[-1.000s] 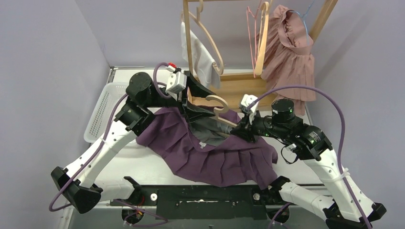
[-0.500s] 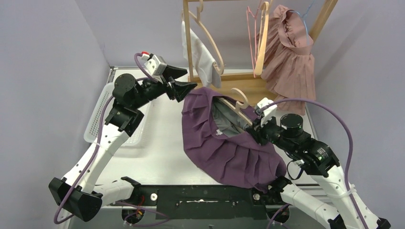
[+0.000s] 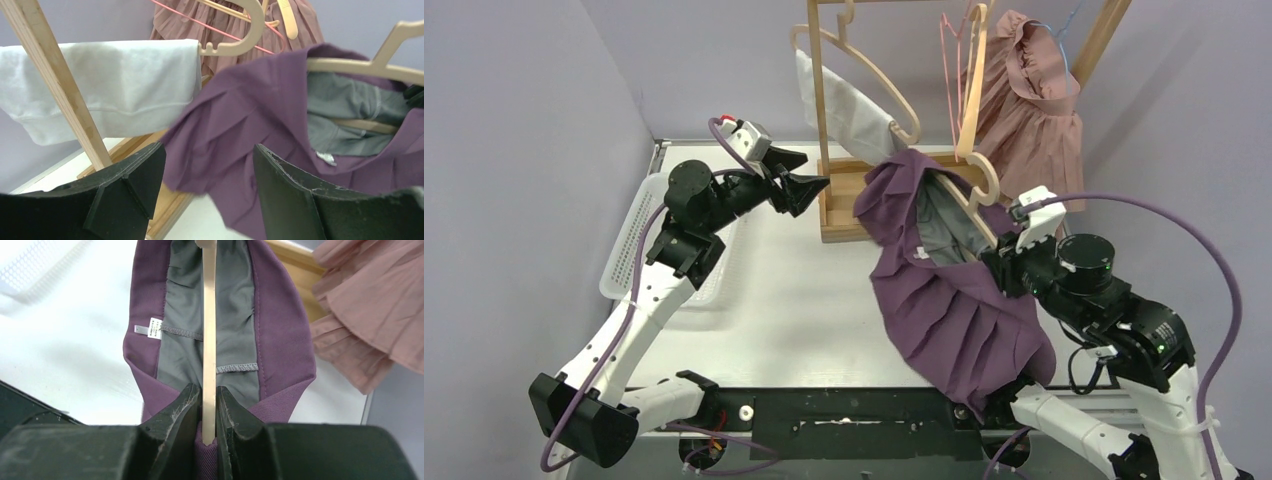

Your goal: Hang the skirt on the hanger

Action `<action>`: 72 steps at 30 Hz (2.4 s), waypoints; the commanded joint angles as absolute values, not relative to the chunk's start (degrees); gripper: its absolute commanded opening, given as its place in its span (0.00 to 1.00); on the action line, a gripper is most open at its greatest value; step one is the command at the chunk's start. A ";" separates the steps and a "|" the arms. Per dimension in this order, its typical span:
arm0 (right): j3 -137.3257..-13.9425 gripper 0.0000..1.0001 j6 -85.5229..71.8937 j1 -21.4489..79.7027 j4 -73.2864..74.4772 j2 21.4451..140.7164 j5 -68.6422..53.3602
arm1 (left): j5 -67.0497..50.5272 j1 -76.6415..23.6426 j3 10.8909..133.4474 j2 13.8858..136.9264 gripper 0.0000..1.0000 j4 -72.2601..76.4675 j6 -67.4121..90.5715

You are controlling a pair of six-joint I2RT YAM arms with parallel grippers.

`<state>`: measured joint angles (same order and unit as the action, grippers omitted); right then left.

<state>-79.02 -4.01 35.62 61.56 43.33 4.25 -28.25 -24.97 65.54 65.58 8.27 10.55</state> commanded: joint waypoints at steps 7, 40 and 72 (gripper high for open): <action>-91.71 0.00 -5.65 35.41 53.16 50.00 12.03 | -27.82 -23.87 65.23 64.01 0.64 8.86 10.82; -101.40 0.00 -4.18 34.96 40.08 65.56 12.45 | -27.97 -22.98 59.17 60.18 0.64 6.17 13.54; -132.93 0.00 -9.48 19.46 26.83 99.91 -0.31 | -24.82 -22.76 51.85 52.91 0.64 1.82 17.57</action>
<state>-127.70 -7.97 20.32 38.09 100.75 2.04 -26.35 -23.14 52.40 54.11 1.26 16.67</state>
